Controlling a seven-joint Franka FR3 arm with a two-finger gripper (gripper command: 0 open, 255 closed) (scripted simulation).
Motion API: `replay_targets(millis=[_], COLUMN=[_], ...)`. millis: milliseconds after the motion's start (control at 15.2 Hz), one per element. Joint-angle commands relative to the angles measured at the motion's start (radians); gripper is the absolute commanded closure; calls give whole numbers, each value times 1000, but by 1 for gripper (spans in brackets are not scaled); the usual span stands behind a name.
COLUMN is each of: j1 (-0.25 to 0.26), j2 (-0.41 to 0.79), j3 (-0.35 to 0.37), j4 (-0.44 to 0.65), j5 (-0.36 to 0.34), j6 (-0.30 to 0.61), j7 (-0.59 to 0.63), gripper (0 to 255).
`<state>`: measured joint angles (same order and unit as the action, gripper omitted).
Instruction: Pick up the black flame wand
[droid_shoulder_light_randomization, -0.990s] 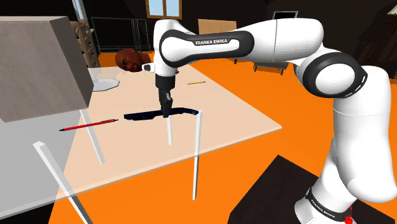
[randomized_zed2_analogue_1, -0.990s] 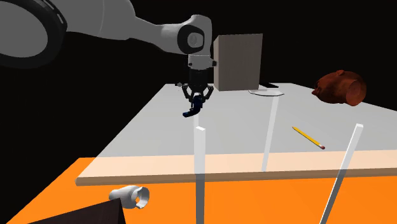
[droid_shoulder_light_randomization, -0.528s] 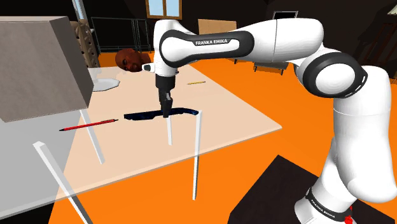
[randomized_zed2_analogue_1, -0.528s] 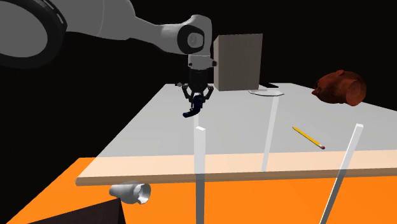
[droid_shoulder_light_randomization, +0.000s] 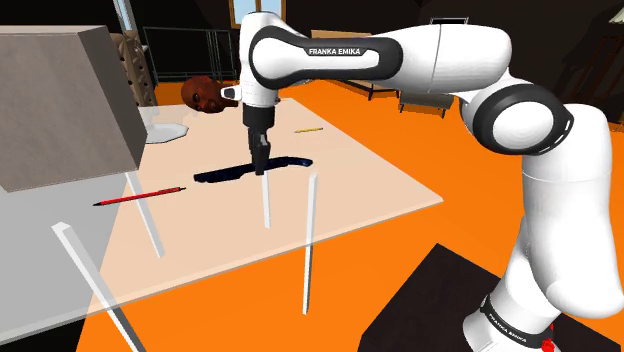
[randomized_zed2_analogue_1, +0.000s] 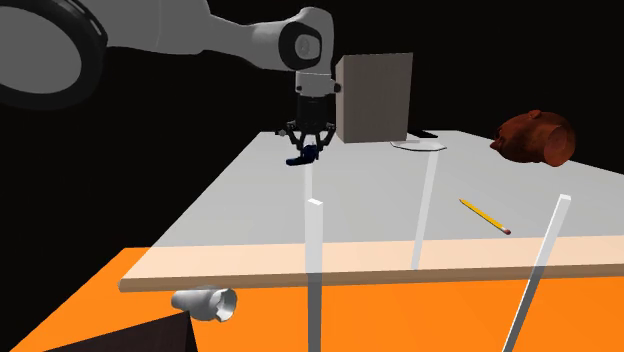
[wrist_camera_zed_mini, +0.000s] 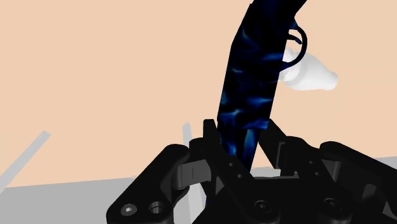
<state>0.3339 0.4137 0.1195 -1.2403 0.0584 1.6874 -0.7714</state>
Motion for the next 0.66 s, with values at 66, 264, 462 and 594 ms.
replay_targets(millis=[66,264,462,594], j1=[2,4,7,7], j2=[11,26,48,49], j3=[0,1,1,1], j4=[61,126,201,205], j5=[-2,-4,-6,-6], j6=[-50,-99,-153,-155], j7=[5,9,14,15], gripper=[255,255,255,255])
